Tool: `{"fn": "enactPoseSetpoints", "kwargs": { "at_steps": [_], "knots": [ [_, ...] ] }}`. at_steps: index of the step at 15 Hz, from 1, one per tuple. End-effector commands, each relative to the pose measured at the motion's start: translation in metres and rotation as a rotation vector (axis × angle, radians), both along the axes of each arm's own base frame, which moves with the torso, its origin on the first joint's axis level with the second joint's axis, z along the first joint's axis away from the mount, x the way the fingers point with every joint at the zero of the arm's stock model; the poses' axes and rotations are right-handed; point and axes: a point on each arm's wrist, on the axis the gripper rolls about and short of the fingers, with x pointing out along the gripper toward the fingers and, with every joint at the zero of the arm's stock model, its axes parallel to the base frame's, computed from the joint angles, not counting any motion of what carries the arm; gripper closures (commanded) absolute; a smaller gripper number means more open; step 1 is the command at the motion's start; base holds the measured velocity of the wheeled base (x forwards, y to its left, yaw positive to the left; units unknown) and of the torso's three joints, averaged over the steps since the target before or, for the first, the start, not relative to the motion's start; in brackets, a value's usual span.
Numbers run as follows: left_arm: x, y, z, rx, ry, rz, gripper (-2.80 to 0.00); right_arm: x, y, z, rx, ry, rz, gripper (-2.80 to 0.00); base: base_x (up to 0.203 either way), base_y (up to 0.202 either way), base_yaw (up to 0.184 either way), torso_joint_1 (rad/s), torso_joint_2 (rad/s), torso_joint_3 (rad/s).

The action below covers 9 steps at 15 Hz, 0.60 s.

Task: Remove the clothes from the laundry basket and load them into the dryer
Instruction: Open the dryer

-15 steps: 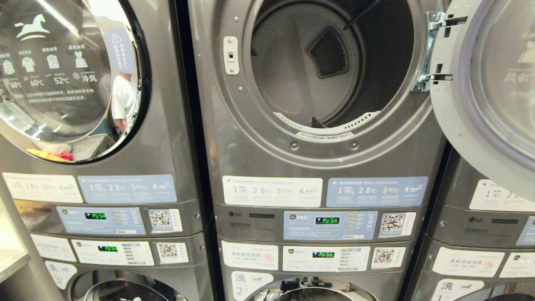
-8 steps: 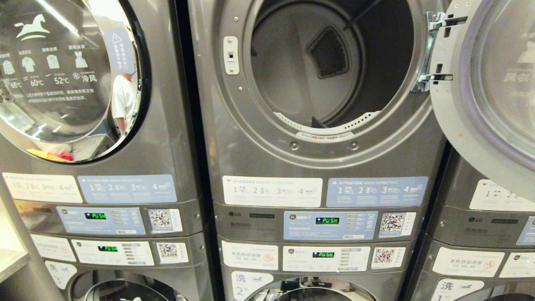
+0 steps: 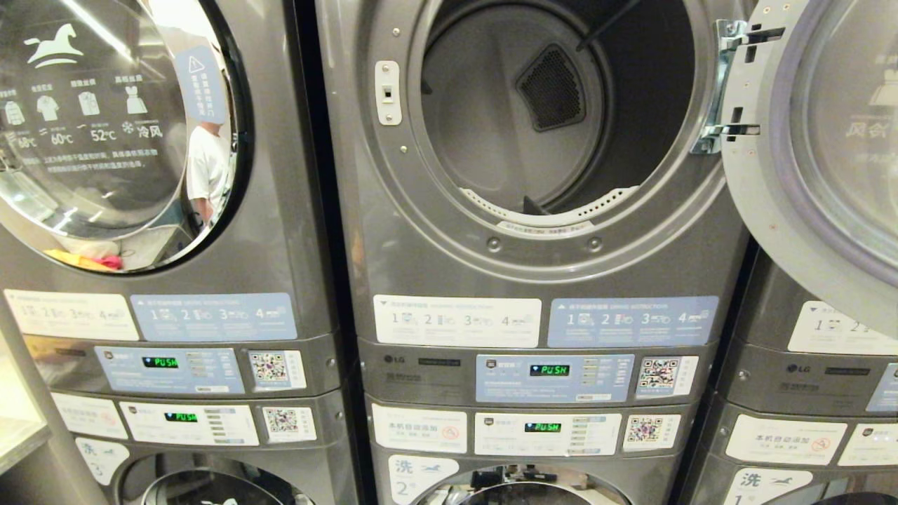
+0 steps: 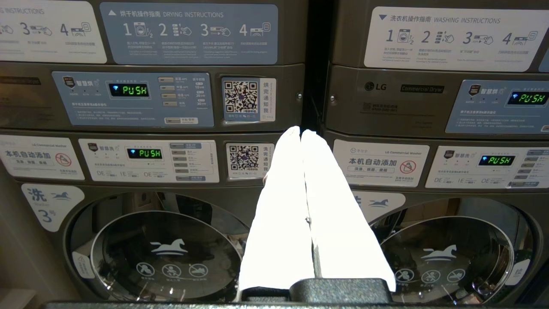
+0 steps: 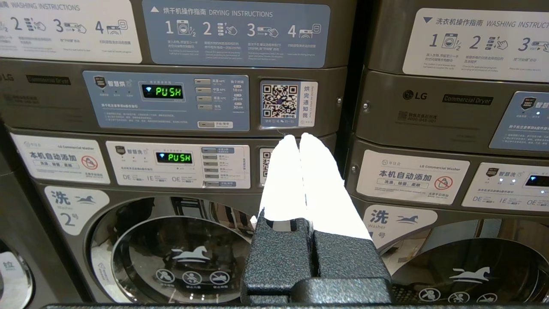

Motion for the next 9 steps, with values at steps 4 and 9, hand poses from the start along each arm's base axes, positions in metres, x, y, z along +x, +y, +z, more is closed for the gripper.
{"fn": "enactPoseSetpoints", "kwargs": {
  "at_steps": [4,9],
  "knots": [
    [0.0,0.0,0.0,0.0,-0.001,0.0,0.0,-0.0002,0.0,-0.0001,0.007,-0.002,0.001,0.0,0.0,0.0,0.0,0.0,0.0,0.0],
    [0.0,0.0,0.0,0.0,-0.001,0.0,0.0,-0.0002,0.0002,-0.0001,-0.002,-0.002,0.007,0.0,0.0,0.0,0.0,0.0,0.0,0.0]
  ]
}}
